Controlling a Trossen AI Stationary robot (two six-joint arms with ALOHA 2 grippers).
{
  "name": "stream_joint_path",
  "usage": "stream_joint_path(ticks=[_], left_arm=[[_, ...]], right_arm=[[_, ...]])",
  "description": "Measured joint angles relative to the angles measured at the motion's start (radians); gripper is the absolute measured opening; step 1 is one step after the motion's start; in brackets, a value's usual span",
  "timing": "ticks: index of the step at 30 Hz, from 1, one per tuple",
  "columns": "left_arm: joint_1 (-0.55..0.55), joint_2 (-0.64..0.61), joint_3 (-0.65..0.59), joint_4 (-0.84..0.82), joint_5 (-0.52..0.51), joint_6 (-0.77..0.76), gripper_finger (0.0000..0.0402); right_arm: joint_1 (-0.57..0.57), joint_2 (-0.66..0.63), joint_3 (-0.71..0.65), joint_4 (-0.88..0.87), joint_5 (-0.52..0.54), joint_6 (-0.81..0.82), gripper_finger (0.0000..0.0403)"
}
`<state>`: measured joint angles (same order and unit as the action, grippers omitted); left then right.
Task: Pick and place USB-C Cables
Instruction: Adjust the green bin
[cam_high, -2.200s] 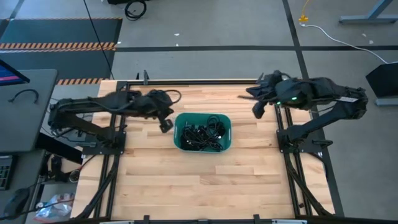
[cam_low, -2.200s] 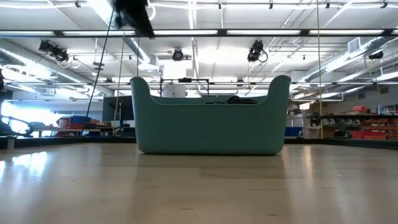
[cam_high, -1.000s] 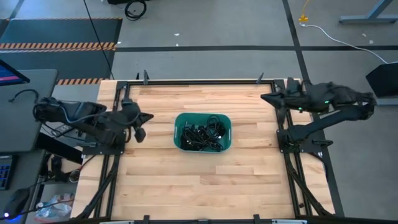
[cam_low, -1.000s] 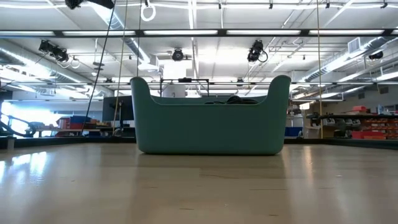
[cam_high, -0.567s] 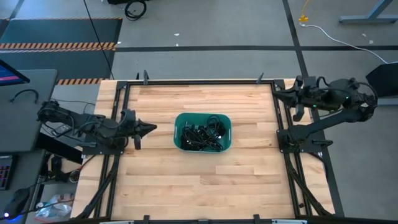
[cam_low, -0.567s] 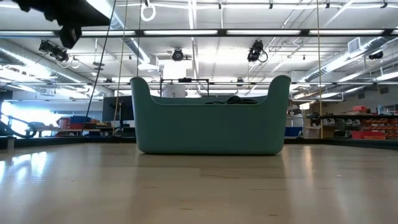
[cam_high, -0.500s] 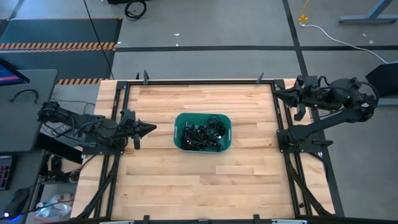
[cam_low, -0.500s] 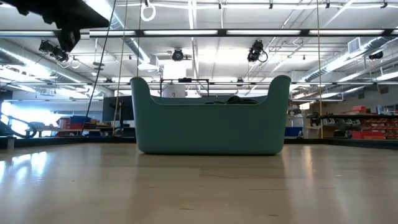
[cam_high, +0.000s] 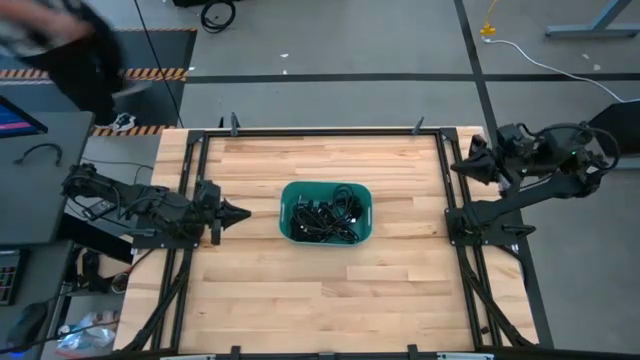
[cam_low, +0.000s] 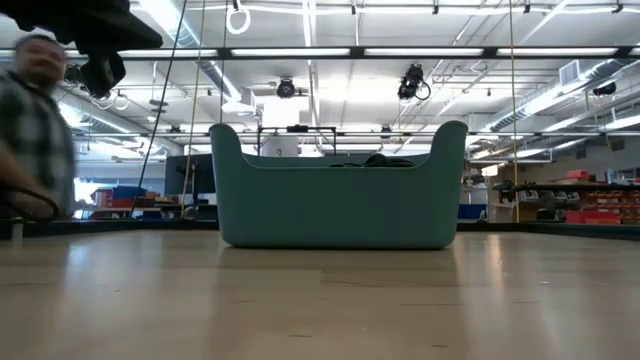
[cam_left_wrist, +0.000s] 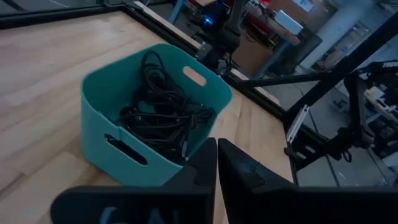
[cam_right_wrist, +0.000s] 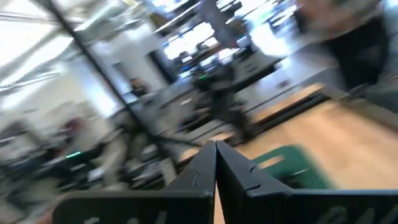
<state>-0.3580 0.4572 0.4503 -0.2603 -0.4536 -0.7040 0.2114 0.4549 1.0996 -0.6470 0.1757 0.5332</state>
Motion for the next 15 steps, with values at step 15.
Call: stream_joint_path(ticks=[15], left_arm=[[-0.001, -0.001, 0.000, 0.232, 0.179, 0.540, 0.0023]], right_arm=[[0.000, -0.009, -0.039, 0.181, -0.603, -0.365, 0.0016]])
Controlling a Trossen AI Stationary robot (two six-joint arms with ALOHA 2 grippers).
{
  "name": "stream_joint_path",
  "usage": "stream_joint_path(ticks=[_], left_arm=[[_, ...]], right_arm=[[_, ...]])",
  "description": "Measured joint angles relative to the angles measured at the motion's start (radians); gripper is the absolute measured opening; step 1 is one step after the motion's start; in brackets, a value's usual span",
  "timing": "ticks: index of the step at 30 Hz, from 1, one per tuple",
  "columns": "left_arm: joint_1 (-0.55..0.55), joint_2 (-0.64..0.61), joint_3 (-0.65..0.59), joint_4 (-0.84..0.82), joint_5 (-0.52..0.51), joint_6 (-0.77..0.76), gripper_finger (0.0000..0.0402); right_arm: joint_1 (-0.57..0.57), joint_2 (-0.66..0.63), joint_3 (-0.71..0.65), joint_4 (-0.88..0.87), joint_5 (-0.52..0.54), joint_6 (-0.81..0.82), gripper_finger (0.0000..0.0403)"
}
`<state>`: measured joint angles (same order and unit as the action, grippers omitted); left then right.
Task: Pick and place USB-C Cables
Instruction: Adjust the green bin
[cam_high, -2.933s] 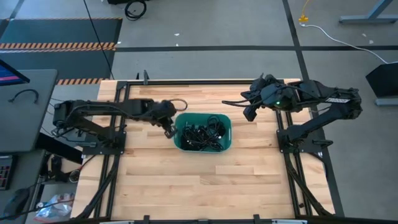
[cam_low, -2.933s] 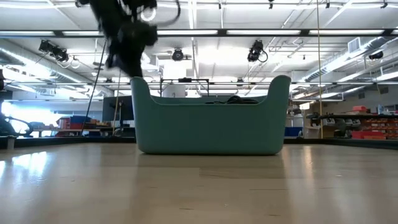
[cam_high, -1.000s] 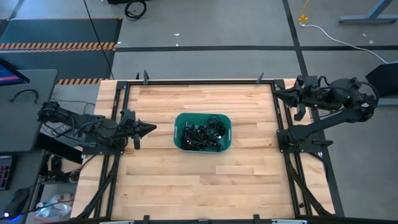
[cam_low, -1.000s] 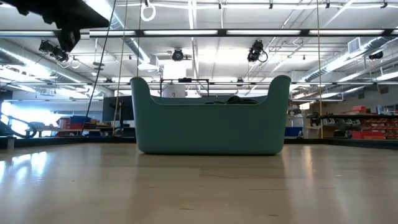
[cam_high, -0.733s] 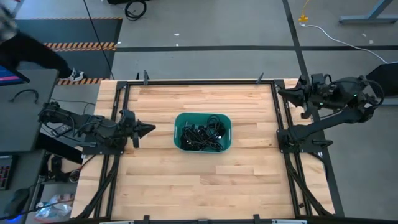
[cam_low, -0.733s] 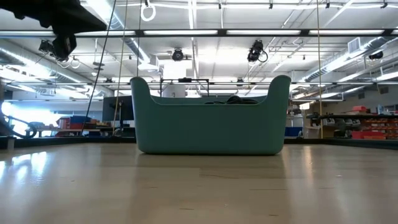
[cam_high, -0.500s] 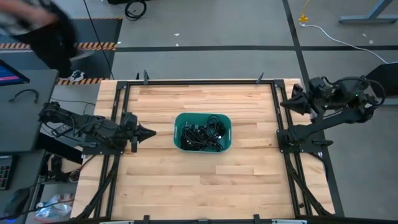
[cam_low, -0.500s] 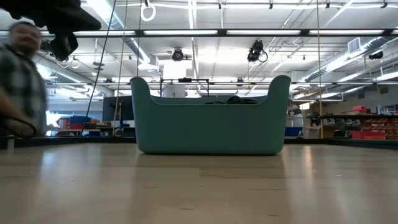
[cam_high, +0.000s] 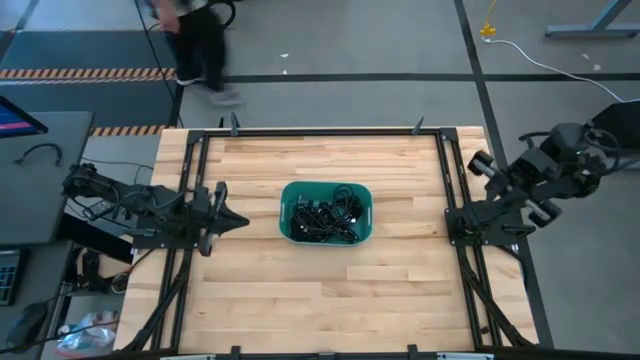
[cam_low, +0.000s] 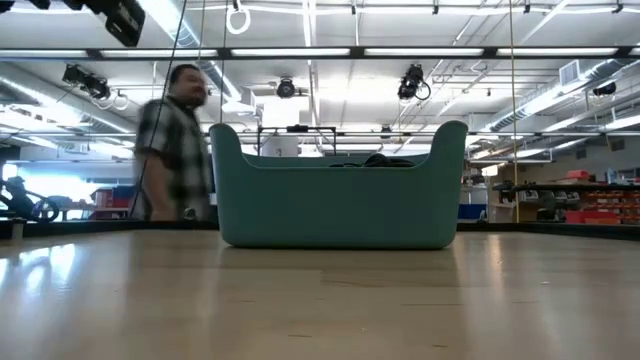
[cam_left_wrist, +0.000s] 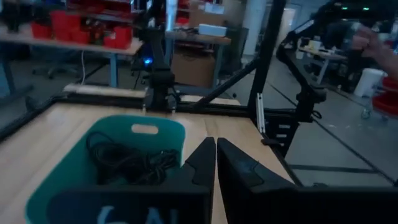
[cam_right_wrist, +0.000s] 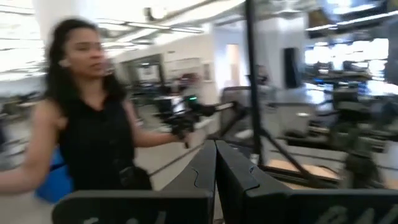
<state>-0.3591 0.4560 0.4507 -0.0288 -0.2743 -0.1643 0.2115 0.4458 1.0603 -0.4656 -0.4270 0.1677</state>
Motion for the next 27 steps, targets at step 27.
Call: stream_joint_path(ticks=[27], left_arm=[[0.460, 0.150, 0.000, 0.152, 0.336, 0.187, 0.0023]], right_arm=[[0.001, -0.440, -0.722, 0.373, 0.032, 0.003, 0.0016]])
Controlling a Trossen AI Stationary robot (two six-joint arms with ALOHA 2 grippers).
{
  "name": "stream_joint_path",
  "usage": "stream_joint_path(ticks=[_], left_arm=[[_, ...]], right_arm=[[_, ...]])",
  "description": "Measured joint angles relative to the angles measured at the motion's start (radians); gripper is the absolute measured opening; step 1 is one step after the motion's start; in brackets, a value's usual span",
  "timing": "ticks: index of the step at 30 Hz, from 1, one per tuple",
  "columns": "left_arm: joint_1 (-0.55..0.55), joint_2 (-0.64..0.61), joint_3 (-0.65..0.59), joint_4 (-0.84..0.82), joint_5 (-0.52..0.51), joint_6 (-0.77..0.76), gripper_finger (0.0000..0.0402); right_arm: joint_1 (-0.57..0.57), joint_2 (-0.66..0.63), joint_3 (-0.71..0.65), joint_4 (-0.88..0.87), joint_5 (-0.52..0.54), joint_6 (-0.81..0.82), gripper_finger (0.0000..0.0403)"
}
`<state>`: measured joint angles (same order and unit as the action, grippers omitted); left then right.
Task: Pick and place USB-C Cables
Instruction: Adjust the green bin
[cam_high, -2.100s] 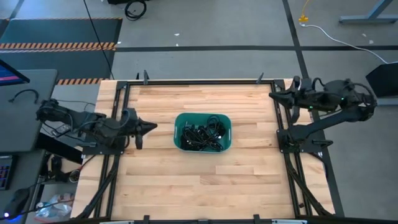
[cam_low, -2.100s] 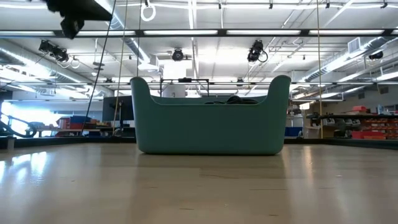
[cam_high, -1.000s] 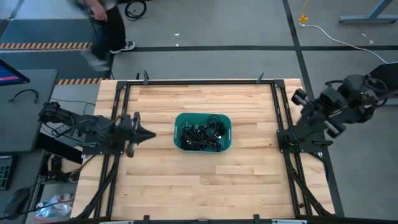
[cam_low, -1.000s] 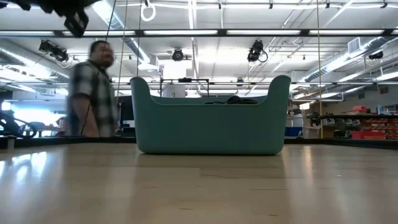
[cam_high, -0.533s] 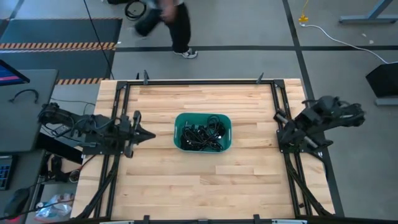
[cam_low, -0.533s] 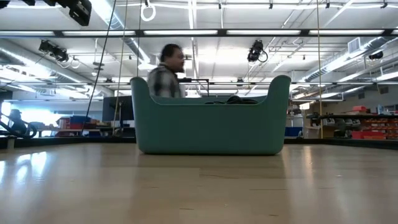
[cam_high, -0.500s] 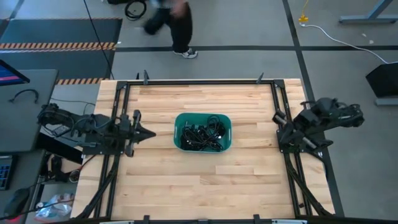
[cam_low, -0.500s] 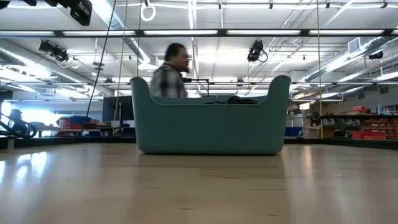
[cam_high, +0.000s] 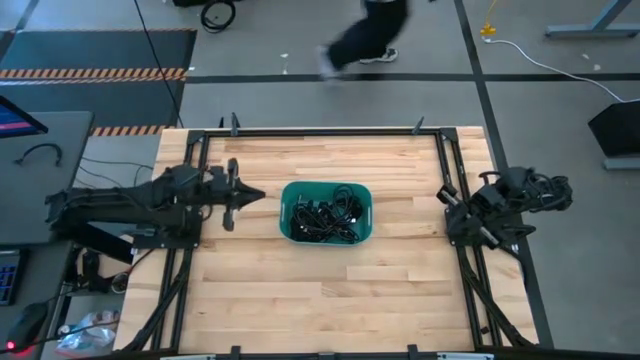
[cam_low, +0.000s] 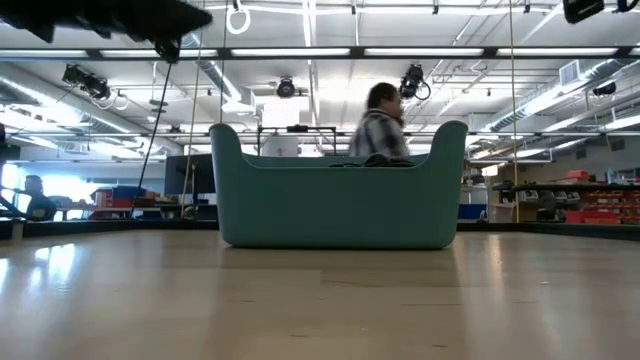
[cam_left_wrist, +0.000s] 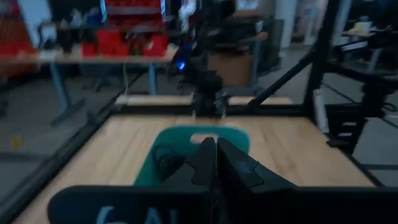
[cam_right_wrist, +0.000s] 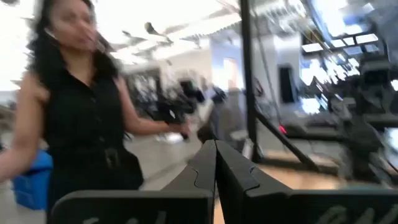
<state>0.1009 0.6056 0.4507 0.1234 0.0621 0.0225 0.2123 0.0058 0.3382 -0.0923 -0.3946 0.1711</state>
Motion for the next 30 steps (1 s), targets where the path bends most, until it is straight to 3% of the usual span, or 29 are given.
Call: stream_joint_path(ticks=[4, 8, 12, 15, 20, 30], left_arm=[[0.094, 0.066, 0.000, 0.028, 0.142, -0.043, 0.0025], [0.133, 0.087, 0.000, 0.072, 0.320, -0.076, 0.0025], [0.133, 0.034, 0.000, 0.063, 0.387, -0.112, 0.0025], [0.118, -0.028, 0.000, 0.005, 0.376, -0.117, 0.0024], [0.058, -0.114, 0.000, -0.095, 0.263, -0.099, 0.0021], [-0.056, -0.149, 0.000, -0.214, 0.123, -0.045, 0.0021]], right_arm=[[0.000, 0.000, 0.005, -0.053, 0.057, -0.017, 0.0016], [0.000, 0.000, 0.006, -0.054, 0.034, 0.005, 0.0016], [0.000, 0.000, 0.006, -0.052, 0.026, 0.043, 0.0016], [0.000, 0.000, 0.006, -0.051, 0.026, 0.034, 0.0016], [0.000, 0.000, 0.007, -0.050, 0.026, 0.030, 0.0016], [0.000, 0.000, 0.008, -0.044, 0.026, -0.028, 0.0016]])
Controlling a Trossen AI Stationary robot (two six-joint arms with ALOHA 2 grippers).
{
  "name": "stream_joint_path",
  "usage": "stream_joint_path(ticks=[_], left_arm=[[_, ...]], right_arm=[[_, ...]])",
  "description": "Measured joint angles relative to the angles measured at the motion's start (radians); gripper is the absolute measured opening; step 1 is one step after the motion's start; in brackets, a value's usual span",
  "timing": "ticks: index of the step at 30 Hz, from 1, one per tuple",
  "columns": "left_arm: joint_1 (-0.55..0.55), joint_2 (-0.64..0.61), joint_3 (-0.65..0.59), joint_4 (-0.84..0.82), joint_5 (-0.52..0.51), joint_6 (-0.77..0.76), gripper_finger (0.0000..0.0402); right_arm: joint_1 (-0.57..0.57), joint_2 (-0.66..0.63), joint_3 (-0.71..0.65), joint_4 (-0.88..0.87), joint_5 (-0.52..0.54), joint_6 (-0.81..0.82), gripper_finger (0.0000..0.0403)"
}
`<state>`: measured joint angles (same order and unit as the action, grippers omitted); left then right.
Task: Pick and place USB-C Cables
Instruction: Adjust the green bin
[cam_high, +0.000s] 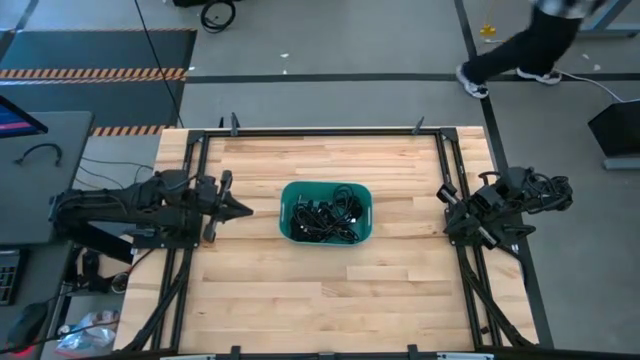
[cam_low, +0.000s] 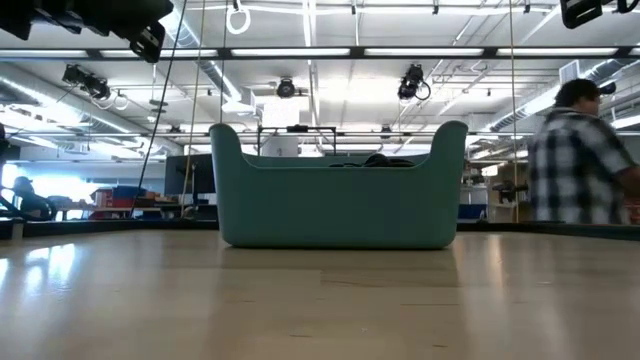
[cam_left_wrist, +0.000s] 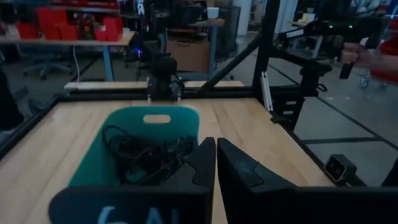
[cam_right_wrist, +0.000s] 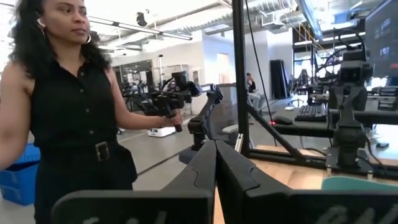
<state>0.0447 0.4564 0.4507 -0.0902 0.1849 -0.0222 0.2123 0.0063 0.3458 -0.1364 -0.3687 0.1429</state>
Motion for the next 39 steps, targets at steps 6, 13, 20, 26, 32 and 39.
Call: stream_joint_path(ticks=[6, 13, 20, 26, 32, 39], left_arm=[[-0.017, -0.010, -0.011, 0.026, -0.017, 0.040, 0.0021], [-0.016, -0.092, -0.227, 0.300, -0.016, -0.020, 0.0021], [-0.015, -0.183, -0.320, 0.330, -0.017, -0.044, 0.0021], [-0.015, -0.215, -0.375, 0.325, -0.018, -0.047, 0.0021], [-0.015, -0.217, -0.411, 0.324, -0.028, -0.100, 0.0021], [-0.015, -0.217, -0.411, 0.326, -0.035, -0.046, 0.0021]], right_arm=[[0.000, 0.000, 0.000, 0.000, 0.000, -0.008, 0.0016], [0.000, 0.000, 0.000, 0.000, 0.000, -0.005, 0.0016], [0.000, 0.000, 0.000, 0.000, 0.000, -0.005, 0.0016], [0.000, 0.000, 0.000, -0.044, 0.021, -0.024, 0.0016], [0.000, 0.000, 0.000, -0.128, 0.088, -0.111, 0.0016], [0.000, 0.000, -0.001, -0.216, 0.080, -0.106, 0.0016]])
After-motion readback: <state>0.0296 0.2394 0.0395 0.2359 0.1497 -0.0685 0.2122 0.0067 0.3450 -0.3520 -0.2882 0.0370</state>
